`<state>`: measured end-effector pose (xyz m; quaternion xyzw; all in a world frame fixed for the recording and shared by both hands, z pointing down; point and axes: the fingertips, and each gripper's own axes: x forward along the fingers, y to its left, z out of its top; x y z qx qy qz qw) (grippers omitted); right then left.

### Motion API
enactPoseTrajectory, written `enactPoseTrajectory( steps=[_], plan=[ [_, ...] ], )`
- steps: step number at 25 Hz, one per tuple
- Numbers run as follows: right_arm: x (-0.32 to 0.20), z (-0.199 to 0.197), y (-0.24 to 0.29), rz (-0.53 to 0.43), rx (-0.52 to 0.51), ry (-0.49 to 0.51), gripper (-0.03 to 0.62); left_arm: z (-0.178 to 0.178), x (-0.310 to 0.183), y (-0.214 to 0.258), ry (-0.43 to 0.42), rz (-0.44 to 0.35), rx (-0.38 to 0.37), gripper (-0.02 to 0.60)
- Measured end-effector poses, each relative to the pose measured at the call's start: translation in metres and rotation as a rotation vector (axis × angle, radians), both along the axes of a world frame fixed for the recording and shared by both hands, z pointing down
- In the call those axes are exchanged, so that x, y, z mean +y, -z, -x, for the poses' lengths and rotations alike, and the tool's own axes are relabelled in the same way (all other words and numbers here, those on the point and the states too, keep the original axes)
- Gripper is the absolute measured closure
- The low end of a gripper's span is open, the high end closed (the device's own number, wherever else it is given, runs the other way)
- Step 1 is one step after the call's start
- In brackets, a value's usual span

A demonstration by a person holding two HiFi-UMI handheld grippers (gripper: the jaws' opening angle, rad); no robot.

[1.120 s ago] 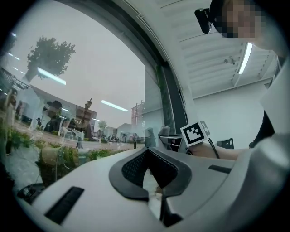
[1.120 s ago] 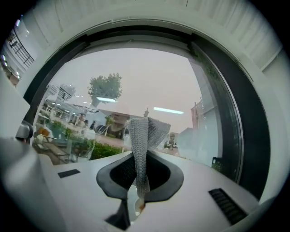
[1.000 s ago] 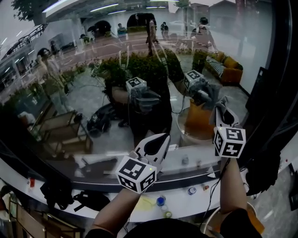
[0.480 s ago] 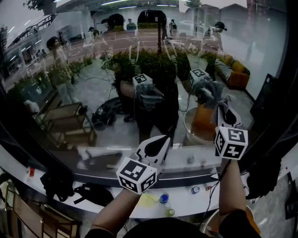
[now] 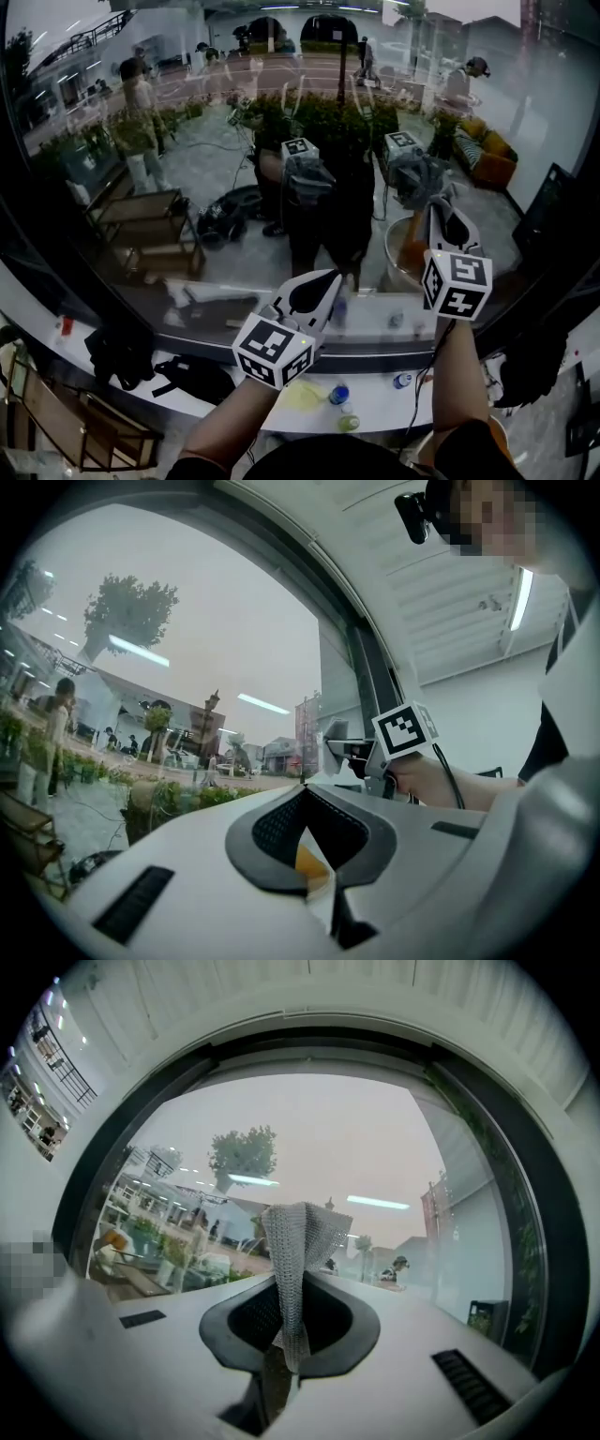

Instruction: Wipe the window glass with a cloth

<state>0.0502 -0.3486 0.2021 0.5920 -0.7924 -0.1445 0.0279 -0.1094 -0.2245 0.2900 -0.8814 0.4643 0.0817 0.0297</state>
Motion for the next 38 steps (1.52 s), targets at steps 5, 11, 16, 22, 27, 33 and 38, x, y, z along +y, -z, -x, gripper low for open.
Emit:
enactPoseTrajectory(
  steps=[5,11,16,22,27,33,38],
  plan=[
    [0.008,0.062,-0.004,-0.005,0.01,0.051,0.543,0.048,0.01,-0.006,0.045,0.001,0.01,0.575],
    [0.02,0.137,-0.007,-0.016,0.007,0.127,0.543,0.098,0.026,-0.014,0.091,0.008,0.003,0.575],
    [0.036,0.2,-0.012,-0.032,0.026,0.186,0.543,0.136,0.044,-0.02,0.132,0.019,-0.009,0.575],
    [0.049,0.272,-0.025,-0.019,0.022,0.258,0.543,0.189,0.061,-0.032,0.197,0.044,-0.007,0.575],
    [0.061,0.33,-0.037,0.001,0.019,0.314,0.543,0.23,0.076,-0.041,0.244,0.061,0.0,0.575],
    [0.069,0.378,-0.051,0.027,0.021,0.386,0.543,0.257,0.089,-0.052,0.3,0.082,0.009,0.575],
    [0.074,0.409,-0.058,0.057,0.011,0.445,0.543,0.272,0.096,-0.058,0.339,0.095,0.004,0.575]
  ],
)
